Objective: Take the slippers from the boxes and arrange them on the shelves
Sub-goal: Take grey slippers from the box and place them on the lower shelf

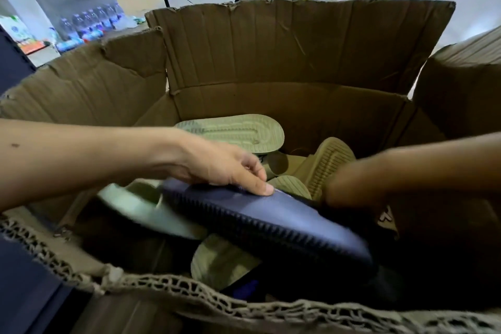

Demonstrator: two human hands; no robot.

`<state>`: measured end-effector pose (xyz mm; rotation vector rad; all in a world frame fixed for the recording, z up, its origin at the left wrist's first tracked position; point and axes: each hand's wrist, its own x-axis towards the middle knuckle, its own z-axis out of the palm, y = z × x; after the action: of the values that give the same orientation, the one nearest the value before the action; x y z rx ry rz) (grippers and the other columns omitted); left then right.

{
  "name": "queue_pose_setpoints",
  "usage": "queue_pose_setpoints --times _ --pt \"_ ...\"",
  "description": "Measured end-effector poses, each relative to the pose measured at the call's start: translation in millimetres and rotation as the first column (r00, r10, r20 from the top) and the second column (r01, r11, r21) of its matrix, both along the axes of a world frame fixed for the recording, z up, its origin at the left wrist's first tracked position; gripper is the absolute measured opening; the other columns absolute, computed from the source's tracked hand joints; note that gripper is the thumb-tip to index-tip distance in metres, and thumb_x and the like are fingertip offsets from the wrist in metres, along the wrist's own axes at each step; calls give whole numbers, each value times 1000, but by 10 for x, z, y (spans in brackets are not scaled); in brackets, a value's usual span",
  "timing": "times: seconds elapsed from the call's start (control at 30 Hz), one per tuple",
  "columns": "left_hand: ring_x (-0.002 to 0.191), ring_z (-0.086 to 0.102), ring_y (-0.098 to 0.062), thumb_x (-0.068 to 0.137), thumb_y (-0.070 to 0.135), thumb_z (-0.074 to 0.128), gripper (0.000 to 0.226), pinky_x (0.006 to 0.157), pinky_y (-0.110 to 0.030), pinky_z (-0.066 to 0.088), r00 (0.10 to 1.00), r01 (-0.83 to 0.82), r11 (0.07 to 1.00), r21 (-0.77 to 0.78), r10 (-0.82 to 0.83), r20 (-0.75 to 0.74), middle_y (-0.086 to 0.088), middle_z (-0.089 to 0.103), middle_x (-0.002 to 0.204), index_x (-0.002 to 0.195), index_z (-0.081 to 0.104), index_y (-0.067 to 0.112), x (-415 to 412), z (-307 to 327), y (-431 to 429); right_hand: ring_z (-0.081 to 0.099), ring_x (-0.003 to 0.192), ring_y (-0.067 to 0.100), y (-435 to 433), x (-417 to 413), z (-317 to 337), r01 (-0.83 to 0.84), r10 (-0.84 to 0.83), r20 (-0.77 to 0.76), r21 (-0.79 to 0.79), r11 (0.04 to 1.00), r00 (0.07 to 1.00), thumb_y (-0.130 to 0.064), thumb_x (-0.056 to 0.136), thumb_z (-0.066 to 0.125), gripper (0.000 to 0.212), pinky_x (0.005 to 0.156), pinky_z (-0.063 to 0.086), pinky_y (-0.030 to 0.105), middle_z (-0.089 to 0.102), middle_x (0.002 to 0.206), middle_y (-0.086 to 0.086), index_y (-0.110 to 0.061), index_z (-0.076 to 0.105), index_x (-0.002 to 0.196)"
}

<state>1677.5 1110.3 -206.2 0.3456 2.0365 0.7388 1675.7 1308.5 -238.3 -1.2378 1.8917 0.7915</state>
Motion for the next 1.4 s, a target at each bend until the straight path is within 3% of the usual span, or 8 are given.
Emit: queue_pose_setpoints --times 0.13,0.33,0.5,0.83,1.03,1.17,1.3,1.4 --pt "83 50 -11 83 30 68 39 84 -31 28 793 323 845 -427 -488 -366 5 56 86 103 34 34 -195 299 -31 51 106 12 33 -391 377 -6 -80 -324 -255 967 943 -35 88 58 33 70 30 20 48 124 -11 -28 55 120" --pt "118 46 -16 85 39 62 51 102 -35 17 607 150 628 -764 -669 -430 6 53 116 128 35 35 -435 344 -207 46 102 0 362 -520 333 111 -304 -254 -570 814 918 -24 88 57 30 70 34 8 43 122 -16 -27 57 118" --pt "111 49 -14 78 34 70 26 93 -34 21 510 112 645 -756 -691 -513 7 57 100 95 50 31 -642 408 -369 43 77 -4 421 -518 373 185 -453 -232 -687 703 861 -15 83 61 22 61 34 8 37 91 -22 -23 62 104" --pt "94 53 -18 88 17 60 34 66 -22 27 533 140 696 -705 -653 -539 6 51 93 121 49 21 -718 367 -358 48 75 3 253 -415 499 380 -623 -33 -768 516 781 -32 70 77 29 72 44 26 49 83 -10 -31 48 67" --pt "86 50 -20 82 23 62 26 68 -21 29 446 226 759 -610 -638 -628 0 49 93 105 51 16 -716 231 -286 55 89 9 175 -304 62 627 -726 140 -629 460 673 -31 84 66 16 73 44 20 57 98 -8 -28 53 93" --pt "82 39 -10 85 33 61 22 69 -19 28 420 288 739 -609 -670 -613 8 37 93 98 50 20 -678 147 -115 52 94 1 117 -295 81 545 -620 80 -572 613 781 -32 92 53 29 79 40 14 60 110 -14 -29 59 120" --pt "90 47 -13 88 32 58 16 73 -26 37 404 259 755 -603 -652 -642 7 42 96 95 52 20 -683 150 -119 54 89 2 80 -313 119 425 -607 67 -774 470 792 -29 88 59 20 78 43 20 59 98 -15 -26 64 107" --pt "96 51 -18 90 35 54 22 79 -29 38 330 227 812 -538 -584 -742 6 43 96 100 54 15 -667 164 -99 52 110 8 -12 -259 75 366 -585 80 -846 388 807 -30 86 62 46 94 44 27 49 125 -11 -29 47 130"
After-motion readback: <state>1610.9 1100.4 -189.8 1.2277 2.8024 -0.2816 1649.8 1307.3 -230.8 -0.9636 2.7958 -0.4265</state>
